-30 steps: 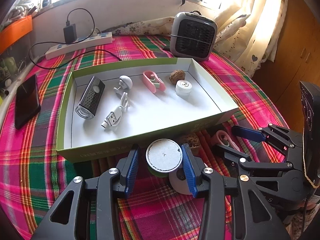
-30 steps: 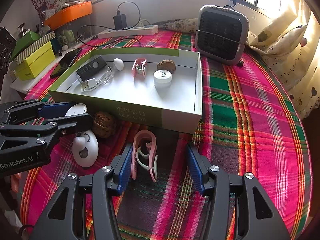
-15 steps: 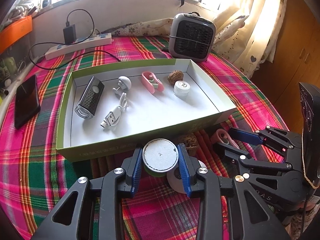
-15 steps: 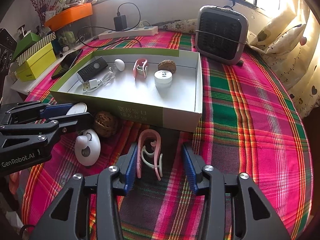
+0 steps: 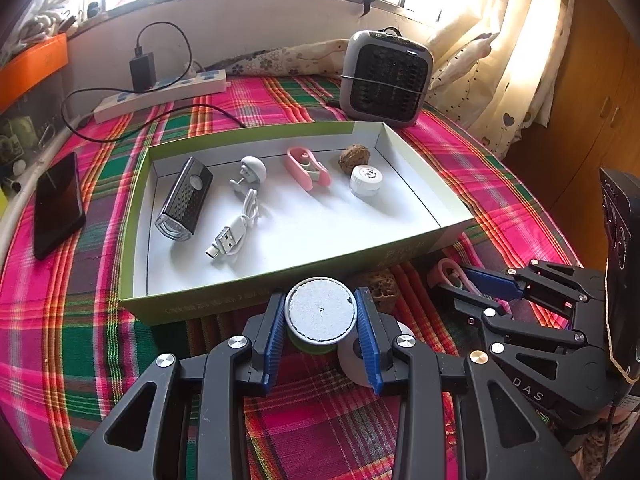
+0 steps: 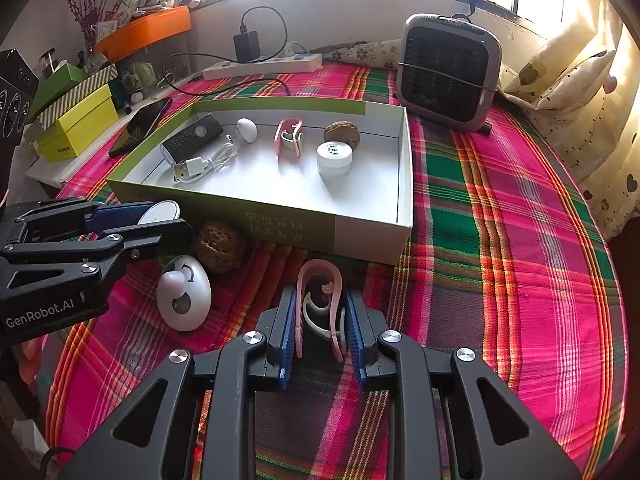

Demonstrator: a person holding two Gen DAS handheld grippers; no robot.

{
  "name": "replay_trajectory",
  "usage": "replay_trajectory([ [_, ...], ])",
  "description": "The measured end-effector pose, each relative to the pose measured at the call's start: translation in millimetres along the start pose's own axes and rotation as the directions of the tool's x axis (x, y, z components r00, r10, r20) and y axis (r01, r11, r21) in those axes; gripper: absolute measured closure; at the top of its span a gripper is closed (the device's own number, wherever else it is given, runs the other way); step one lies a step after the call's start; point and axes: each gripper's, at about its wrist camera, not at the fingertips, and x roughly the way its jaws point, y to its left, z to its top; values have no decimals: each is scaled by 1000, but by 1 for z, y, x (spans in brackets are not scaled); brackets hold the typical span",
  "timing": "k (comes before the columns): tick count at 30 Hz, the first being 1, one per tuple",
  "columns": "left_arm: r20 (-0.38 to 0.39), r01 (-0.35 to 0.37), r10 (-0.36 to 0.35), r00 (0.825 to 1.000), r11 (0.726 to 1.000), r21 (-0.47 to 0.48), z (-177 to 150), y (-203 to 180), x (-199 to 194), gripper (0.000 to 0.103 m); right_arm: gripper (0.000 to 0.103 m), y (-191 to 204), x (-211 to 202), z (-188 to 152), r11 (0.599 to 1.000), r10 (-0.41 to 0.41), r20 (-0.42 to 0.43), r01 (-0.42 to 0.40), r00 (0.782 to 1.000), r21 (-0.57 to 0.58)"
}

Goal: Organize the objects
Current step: 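Lift and carry the spool and pink clip in both tools over the box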

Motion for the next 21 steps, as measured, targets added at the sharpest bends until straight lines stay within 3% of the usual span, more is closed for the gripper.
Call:
replay_trajectory([
  [21, 21, 2, -2, 1000, 1000, -2, -2, 5, -14, 71, 79, 6, -10, 5, 1000, 22, 17, -22, 1000, 8],
])
